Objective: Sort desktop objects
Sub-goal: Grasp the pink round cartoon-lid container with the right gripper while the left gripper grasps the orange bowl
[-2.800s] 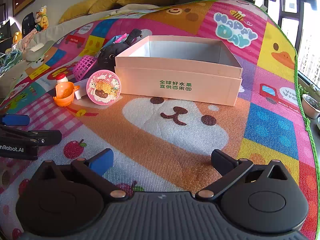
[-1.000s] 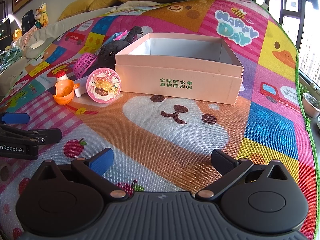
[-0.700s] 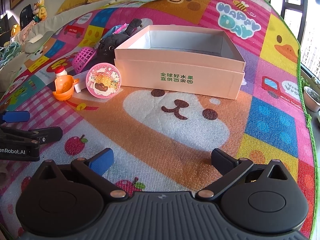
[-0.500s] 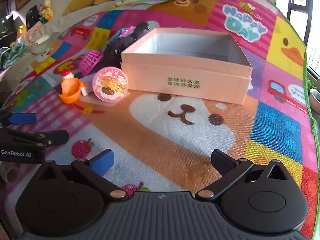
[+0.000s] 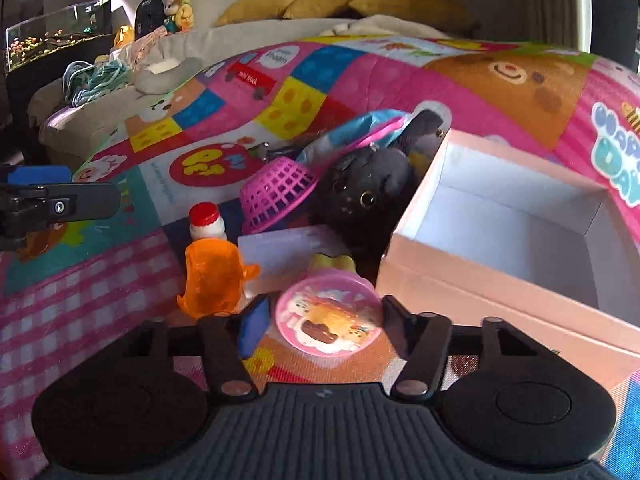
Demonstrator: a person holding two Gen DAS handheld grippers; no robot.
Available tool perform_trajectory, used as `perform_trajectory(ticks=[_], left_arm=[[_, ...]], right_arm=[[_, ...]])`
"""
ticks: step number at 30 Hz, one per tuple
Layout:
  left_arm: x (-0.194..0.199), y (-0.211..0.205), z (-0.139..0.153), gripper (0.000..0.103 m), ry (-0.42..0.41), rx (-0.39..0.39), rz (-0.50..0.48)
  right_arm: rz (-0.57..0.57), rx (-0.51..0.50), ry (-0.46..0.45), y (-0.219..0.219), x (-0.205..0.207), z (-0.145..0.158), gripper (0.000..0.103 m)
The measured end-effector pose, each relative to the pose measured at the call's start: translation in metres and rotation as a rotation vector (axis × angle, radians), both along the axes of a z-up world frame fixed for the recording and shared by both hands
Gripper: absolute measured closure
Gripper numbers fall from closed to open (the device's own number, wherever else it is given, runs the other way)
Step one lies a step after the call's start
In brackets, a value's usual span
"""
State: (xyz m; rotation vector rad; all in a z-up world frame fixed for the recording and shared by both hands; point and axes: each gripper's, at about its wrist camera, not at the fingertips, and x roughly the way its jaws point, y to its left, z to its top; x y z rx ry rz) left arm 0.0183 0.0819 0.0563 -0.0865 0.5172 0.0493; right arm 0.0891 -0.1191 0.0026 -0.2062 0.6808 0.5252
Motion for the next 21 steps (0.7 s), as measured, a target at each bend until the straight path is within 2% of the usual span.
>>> perform_trajectory(ticks=[3,7,10,11,13,14,17,19,21], left_arm=[[0.003,-0.018,-0.009,0.0,0.034,0.044,-0.076],[0.009,-0.06,-0.024,0.0,0.085,0.189,-0.254],[0.019,-0.08,-0.036,0.0,0.094,0.265,-0.274],[0.023,-0.081,-0.037,0.002,0.097,0.256,-0.271],[0.031,-0.081,-0.038,0.014,0.117,0.226,-0.273],[0.034,-0.081,-0.039,0.024,0.128,0.217,-0.276],[0.039,-0.084,-0.046,0.025,0.147,0.227,-0.273],[0.041,-0.085,-0.049,0.041,0.149,0.244,-0.251],[0.041,-0.083,-0.049,0.044,0.136,0.241,-0.228]], right_arm=[[-0.026,0.001,-0.032,-0.015,-0.017,0.009,0.047],[-0.013,0.038,0.025,-0.056,-0.045,0.035,0.047],[-0.072,0.029,0.074,-0.081,-0.059,0.036,0.047],[-0.097,0.015,0.081,-0.088,-0.064,0.033,0.047],[-0.133,-0.004,0.082,-0.097,-0.07,0.025,0.047],[-0.146,-0.003,0.086,-0.1,-0.072,0.021,0.047],[-0.165,0.052,0.099,-0.107,-0.074,0.015,0.047],[-0.175,0.083,0.094,-0.11,-0.075,0.015,0.044],[-0.184,0.107,0.081,-0.11,-0.076,0.015,0.039]])
